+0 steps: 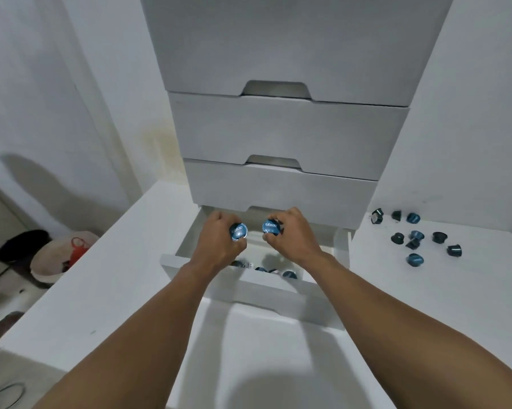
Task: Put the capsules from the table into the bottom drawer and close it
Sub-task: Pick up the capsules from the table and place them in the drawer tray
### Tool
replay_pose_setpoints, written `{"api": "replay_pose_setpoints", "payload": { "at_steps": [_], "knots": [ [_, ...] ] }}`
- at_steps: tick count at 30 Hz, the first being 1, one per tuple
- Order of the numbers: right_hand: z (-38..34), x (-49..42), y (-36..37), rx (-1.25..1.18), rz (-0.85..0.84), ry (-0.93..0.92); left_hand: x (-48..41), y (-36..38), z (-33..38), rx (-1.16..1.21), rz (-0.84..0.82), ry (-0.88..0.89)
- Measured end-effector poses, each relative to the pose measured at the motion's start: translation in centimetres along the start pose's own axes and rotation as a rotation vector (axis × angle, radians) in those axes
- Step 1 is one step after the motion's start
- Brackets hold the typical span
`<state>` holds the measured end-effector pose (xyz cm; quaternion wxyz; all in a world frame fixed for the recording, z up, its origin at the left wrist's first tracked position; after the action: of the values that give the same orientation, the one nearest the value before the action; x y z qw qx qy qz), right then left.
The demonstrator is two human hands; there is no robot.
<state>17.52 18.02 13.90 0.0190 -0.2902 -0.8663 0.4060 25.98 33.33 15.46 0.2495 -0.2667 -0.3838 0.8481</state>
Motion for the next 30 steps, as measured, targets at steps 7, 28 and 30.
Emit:
{"api": "replay_pose_setpoints", "payload": {
  "at_steps": [7,28,30],
  "knots": [
    [3.2,-4.1,6.0,0.036,-0.119,0.08,-4.7,2.7,-5.2,-0.109,-0.195,-0.038],
    [6.1,-7.6,15.7,0.149,-0.324,0.381,-11.1,10.3,-15.5,-0.284,-0.622,0.205],
    [6.5,-7.7,16.0,0.161,-0.331,0.411,-11.2,10.9,-15.8,-0.268,-0.644,0.212]
  ]
}}
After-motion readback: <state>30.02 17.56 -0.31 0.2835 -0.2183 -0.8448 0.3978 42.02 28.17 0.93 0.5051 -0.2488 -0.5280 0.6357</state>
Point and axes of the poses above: each hand's wrist, its own x-axis away from the middle knuckle, its own y-axis out of the palm, z = x × y, the point moved 2 cm from there along -x, towards the middle knuckle, and after that the axes turned 2 degrees about y, right-handed, at the moved point
